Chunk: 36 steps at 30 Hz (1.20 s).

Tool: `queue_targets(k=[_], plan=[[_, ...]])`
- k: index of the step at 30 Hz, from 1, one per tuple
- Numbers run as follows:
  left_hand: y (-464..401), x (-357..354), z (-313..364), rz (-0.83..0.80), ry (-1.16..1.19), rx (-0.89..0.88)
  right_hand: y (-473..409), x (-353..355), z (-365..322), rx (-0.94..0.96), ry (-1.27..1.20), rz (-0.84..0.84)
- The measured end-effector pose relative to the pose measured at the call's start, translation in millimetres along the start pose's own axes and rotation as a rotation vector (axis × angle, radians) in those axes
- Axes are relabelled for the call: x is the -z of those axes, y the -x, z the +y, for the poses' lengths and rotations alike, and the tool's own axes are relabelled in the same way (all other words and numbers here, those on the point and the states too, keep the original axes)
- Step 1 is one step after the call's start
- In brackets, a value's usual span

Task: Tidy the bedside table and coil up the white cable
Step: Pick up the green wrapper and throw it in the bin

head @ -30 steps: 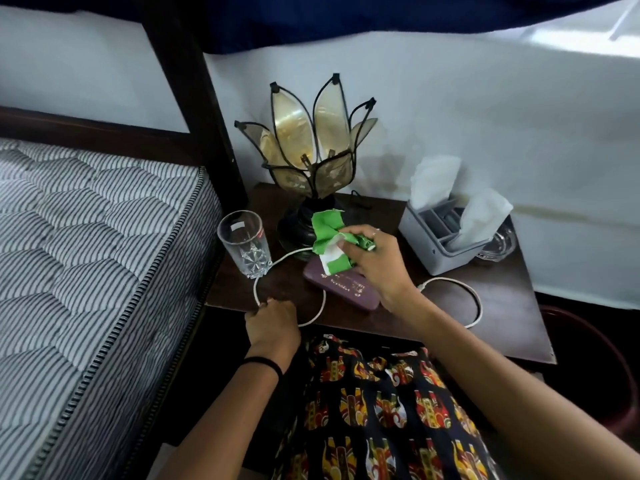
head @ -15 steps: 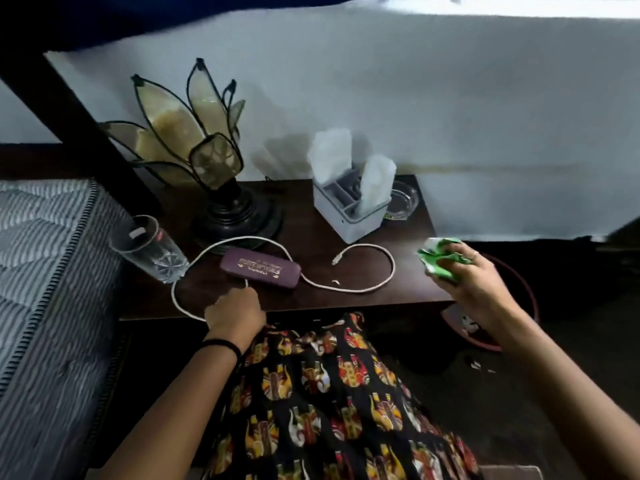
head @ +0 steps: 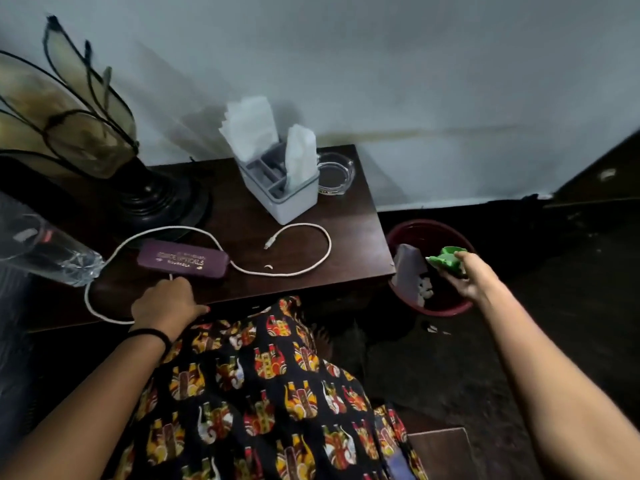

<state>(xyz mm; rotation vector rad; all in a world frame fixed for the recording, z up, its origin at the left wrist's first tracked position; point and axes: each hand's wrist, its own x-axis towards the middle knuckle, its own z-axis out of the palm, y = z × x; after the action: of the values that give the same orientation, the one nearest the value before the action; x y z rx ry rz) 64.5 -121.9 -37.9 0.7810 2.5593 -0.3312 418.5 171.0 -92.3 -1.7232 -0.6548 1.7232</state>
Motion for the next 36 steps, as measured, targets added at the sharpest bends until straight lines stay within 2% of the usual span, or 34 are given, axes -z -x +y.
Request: queue_targets(k=[12,16,19,21,24,29,34,36], plan=[[-2,6,-3,0.02,-0.005,-0.003,-13,0,0,0.026,0.03,0.098],[-1,6,-6,0.029,0.051,-0.003,20,-22,-8,0.124,0.045,-0.037],[0,7,-13,0.073,0.078,0.004,61,-51,-11,0.265,0.113,-0.251],[0,6,-17,0.1,0.095,0.008,87,-76,-11,0.42,0.221,-0.361],[1,4,-21,0.133,0.104,-0.006,123,-118,-3,0.648,0.426,-0.402],[-1,-3,-25,0.171,0.122,-0.01,163,-185,37,0.936,0.906,-0.594],[-5,-10,-30,0.226,0.114,-0.054,183,-247,88,1.022,1.346,-0.816],[-5,-12,-30,0.253,0.113,-0.059,187,-268,104,1.03,1.483,-0.849]])
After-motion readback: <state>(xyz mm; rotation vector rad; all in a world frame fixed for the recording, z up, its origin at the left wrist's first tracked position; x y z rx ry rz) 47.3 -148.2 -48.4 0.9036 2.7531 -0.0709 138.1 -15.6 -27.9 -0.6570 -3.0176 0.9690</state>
